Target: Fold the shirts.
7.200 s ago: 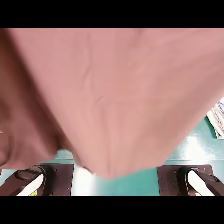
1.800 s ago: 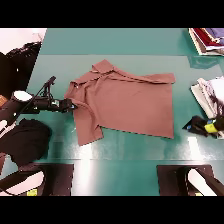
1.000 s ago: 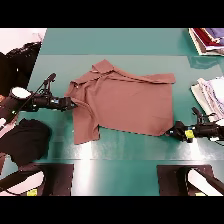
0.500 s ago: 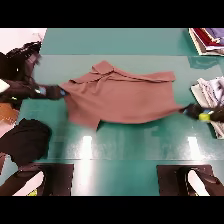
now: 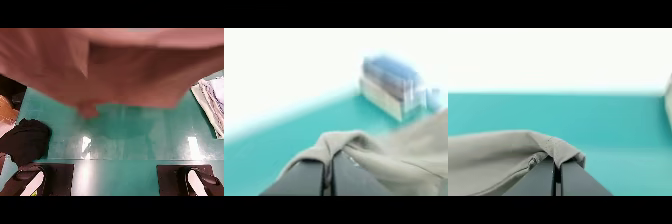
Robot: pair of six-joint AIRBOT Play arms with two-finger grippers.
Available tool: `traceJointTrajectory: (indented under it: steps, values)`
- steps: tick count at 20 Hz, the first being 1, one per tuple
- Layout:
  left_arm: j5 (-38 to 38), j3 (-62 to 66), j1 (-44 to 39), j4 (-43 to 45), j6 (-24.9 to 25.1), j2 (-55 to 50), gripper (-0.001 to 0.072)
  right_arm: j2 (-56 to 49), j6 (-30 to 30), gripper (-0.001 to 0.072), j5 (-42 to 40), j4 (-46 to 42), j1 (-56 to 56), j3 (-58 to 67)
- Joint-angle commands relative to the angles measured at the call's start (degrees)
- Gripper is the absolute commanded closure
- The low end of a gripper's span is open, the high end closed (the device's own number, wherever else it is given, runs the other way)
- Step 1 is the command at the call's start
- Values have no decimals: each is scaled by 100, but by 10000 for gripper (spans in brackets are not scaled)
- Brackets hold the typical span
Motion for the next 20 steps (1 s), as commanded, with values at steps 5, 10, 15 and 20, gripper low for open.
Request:
traceJointTrajectory:
  steps: [5, 10, 15, 20]
  values:
    - [208, 1792, 0, 17, -636, 66, 682, -693, 13, 696, 1338, -1132, 0, 2546]
    - [-459, -195, 0, 17, -1023, -133, 682, -1040, 120, 696, 1716, -1108, 7, 1429]
    - [-734, -2243, -2, 26, -927, -1169, 681, -2253, 149, 696, 2024, -1075, 223, 109]
    - [11, -2806, -7, 17, -581, -3075, 681, -3965, 96, 696, 1250, -1084, 675, -645]
